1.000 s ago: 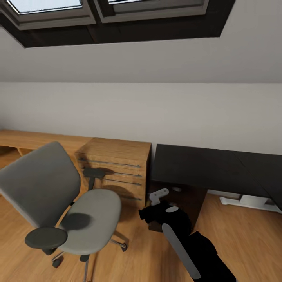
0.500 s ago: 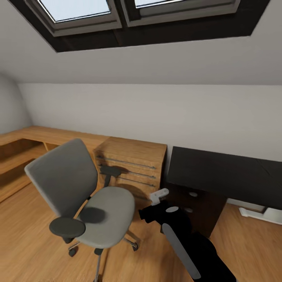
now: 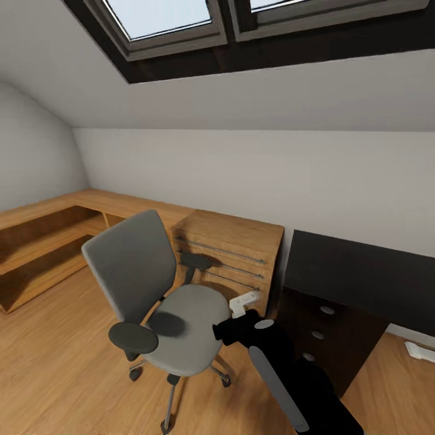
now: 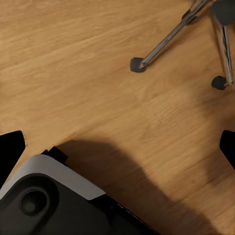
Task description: In the bedroom, organize the workspace by keeping the computer under the desk, ensuring the monitor is on the desk, placing the keyboard on the desk next to the monitor, placing the mouse on the desk next to the keyboard, moving the folder from the swivel chair onto the desk next to the mouse, stacking the notebook on top of the folder with the pen on top of the notebook, and positioning the swivel chair next to the desk.
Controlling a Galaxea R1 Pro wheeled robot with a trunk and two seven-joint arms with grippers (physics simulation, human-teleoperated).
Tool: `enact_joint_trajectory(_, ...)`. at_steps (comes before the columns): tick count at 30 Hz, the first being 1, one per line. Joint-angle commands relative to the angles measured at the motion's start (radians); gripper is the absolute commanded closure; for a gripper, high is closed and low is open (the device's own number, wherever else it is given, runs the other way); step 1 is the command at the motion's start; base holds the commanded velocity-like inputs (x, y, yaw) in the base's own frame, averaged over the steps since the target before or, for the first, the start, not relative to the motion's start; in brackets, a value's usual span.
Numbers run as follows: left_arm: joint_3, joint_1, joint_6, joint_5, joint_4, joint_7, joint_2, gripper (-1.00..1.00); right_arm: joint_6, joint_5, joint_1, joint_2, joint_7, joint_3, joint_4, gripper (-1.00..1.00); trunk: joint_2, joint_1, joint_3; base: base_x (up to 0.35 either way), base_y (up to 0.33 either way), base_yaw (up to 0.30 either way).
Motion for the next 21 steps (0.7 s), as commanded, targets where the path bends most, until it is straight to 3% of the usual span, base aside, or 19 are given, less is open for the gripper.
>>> enact_joint_trajectory(1,-0.003,0.000,-0.009,0.010,-0.001,0.004,0.001,-1.00,0.003,-0.009,-0.001,0.000,-0.010,0.005,-0.001,-1.00,-0.001,0.000,-0.001,0.000,0.000,0.280)
enact_joint_trajectory(6,-0.003,-0.001,-0.009,0.011,-0.001,0.004,0.001,-1.00,0.003,-0.007,0.000,-0.005,-0.010,0.023,-0.001,-1.00,-0.001,0.000,-0.002,0.000,0.000,0.210)
enact_joint_trajectory(21,-0.003,0.000,-0.012,0.008,0.001,0.007,0.002,-1.00,0.003,-0.002,-0.001,-0.002,-0.012,0.017,-0.001,-1.00,-0.001,0.000,-0.002,0.000,0.000,0.047)
